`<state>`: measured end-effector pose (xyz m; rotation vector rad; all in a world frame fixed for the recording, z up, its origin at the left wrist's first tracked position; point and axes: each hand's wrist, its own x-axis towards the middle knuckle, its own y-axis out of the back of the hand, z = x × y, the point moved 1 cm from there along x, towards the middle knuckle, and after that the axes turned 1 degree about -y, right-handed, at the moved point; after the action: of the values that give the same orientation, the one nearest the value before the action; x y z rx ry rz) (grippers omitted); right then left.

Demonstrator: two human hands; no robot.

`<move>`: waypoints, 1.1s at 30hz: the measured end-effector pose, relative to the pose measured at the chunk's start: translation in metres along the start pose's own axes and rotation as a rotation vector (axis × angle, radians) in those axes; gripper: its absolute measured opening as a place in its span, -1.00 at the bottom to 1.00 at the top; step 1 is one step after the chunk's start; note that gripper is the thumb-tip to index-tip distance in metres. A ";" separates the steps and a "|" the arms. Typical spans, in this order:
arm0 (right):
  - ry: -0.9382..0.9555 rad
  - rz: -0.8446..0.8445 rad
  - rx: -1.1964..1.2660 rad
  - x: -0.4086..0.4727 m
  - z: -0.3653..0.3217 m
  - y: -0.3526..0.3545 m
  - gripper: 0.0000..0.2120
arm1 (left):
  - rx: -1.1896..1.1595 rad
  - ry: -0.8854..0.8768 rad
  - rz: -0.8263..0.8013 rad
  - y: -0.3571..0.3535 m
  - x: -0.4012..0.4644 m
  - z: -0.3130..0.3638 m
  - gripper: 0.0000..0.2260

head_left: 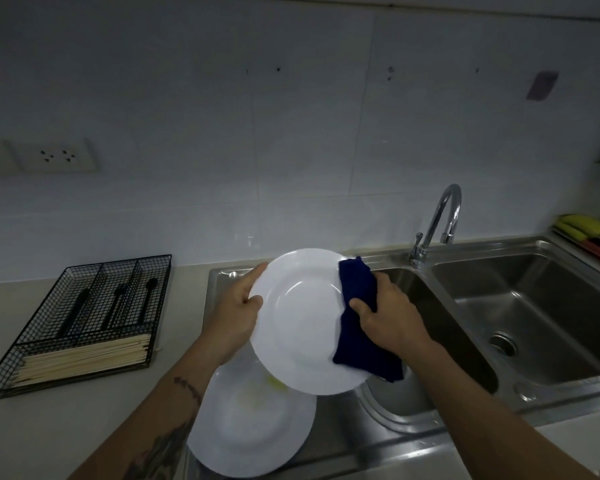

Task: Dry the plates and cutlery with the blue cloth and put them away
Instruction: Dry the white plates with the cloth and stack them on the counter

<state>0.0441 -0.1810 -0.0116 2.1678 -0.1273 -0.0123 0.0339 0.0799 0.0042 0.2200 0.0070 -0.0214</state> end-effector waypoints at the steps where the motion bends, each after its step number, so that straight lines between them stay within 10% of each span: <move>1: -0.010 0.020 -0.035 0.002 -0.001 -0.001 -0.44 | 0.023 -0.006 -0.037 -0.003 0.000 0.004 -0.39; 12: 0.379 0.138 -0.470 0.031 -0.039 0.025 -0.42 | -0.021 -0.016 -0.119 -0.026 0.005 0.020 -0.45; 23: -0.068 0.153 0.399 -0.005 -0.023 0.002 -0.50 | -0.273 -0.040 0.267 -0.015 -0.009 -0.002 -0.38; 33: -0.025 -0.012 0.532 0.003 -0.012 0.017 -0.52 | -0.207 0.096 0.078 0.001 0.013 0.008 -0.44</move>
<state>0.0464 -0.1807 0.0097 2.6999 -0.1439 -0.0138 0.0471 0.0791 0.0123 0.0144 0.0964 0.0672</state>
